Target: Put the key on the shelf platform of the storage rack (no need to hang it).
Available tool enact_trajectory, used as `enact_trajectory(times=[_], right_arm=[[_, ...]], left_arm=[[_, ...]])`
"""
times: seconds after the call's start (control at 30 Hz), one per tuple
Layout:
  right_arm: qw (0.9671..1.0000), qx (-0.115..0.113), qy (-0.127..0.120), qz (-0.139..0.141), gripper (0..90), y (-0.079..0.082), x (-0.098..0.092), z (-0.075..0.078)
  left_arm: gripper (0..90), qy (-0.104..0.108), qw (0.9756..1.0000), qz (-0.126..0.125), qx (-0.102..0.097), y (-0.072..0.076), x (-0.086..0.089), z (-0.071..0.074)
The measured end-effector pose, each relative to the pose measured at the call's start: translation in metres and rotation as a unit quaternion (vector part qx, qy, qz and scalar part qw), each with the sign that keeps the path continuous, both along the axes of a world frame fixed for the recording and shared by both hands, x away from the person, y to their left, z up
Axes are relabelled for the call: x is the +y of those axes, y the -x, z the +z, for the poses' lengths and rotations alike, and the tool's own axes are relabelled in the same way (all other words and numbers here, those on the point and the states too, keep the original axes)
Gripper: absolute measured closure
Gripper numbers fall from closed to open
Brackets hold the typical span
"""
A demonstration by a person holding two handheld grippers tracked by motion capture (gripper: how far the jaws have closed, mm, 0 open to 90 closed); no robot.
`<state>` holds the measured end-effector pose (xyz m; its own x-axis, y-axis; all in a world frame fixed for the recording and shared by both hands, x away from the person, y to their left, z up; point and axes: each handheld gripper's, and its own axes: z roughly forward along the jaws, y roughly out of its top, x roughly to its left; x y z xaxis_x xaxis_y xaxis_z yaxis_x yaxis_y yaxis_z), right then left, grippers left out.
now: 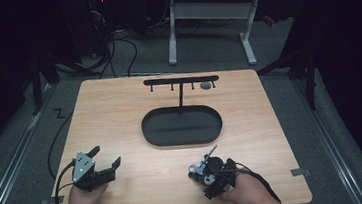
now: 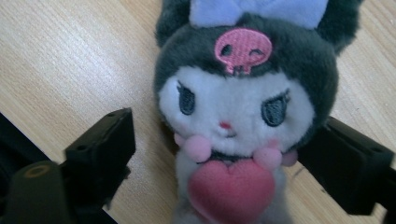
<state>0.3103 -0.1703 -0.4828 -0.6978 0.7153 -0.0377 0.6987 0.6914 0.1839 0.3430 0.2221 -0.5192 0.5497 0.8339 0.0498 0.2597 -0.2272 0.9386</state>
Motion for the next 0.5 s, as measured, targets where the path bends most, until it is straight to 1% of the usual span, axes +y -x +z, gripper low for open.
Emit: enact_trajectory(times=[0.07,0.1,0.13,0.2,0.23,0.27,0.3,0.33,0.37,0.4,0.43,0.47,0.5], right_arm=[[1.0,0.0,0.0,0.0,18.4,0.0,-0.001,-0.001],[1.0,0.002,0.0,-0.003,20.4,0.0,-0.002,-0.002],[1.0,0.004,-0.002,-0.005,22.6,-0.001,-0.003,-0.002],[0.9999,0.002,-0.007,-0.014,30.7,-0.001,-0.006,-0.001],[0.9999,-0.004,-0.008,-0.013,35.1,-0.001,-0.008,0.0],[0.9997,-0.01,-0.013,-0.016,37.3,-0.001,-0.009,0.0],[0.9996,-0.013,-0.016,-0.022,38.7,-0.001,-0.01,0.001],[0.9995,-0.018,-0.017,-0.021,40.1,-0.001,-0.012,0.001],[0.9994,-0.018,-0.018,-0.023,40.6,-0.001,-0.013,0.0],[0.9993,-0.021,-0.019,-0.024,41.2,-0.001,-0.013,0.0],[0.9993,-0.022,-0.017,-0.023,42.1,0.0,-0.014,0.002],[0.9993,-0.022,-0.017,-0.023,42.1,0.0,-0.014,0.002],[0.9993,-0.024,-0.017,-0.025,42.2,0.0,-0.014,0.005]], left_arm=[[15.4,-0.021,0.9997,0.009,0.009,-0.001,-0.005,0.0],[15.4,-0.029,0.9995,0.008,0.008,-0.001,-0.007,0.0],[15.4,-0.036,0.9994,0.002,0.004,0.0,-0.008,0.0],[15.4,-0.048,0.9987,-0.015,-0.001,0.0,-0.01,0.0],[15.4,-0.054,0.9981,-0.028,0.003,-0.001,-0.01,0.0],[15.8,-0.053,0.9977,-0.04,0.012,-0.004,-0.01,0.0],[15.6,-0.046,0.9974,-0.045,0.032,-0.009,-0.009,0.0],[15.9,-0.037,0.9974,-0.044,0.044,-0.012,-0.01,0.0],[16.4,-0.029,0.9966,-0.05,0.058,-0.016,-0.01,0.0],[18.1,-0.028,0.9965,-0.04,0.068,-0.018,-0.012,0.0],[13.5,-0.039,0.9971,-0.021,0.063,-0.019,-0.016,-0.001],[13.5,-0.048,0.9973,-0.014,0.055,-0.019,-0.018,-0.001],[16.0,-0.051,0.9972,-0.014,0.052,-0.019,-0.02,-0.001]])
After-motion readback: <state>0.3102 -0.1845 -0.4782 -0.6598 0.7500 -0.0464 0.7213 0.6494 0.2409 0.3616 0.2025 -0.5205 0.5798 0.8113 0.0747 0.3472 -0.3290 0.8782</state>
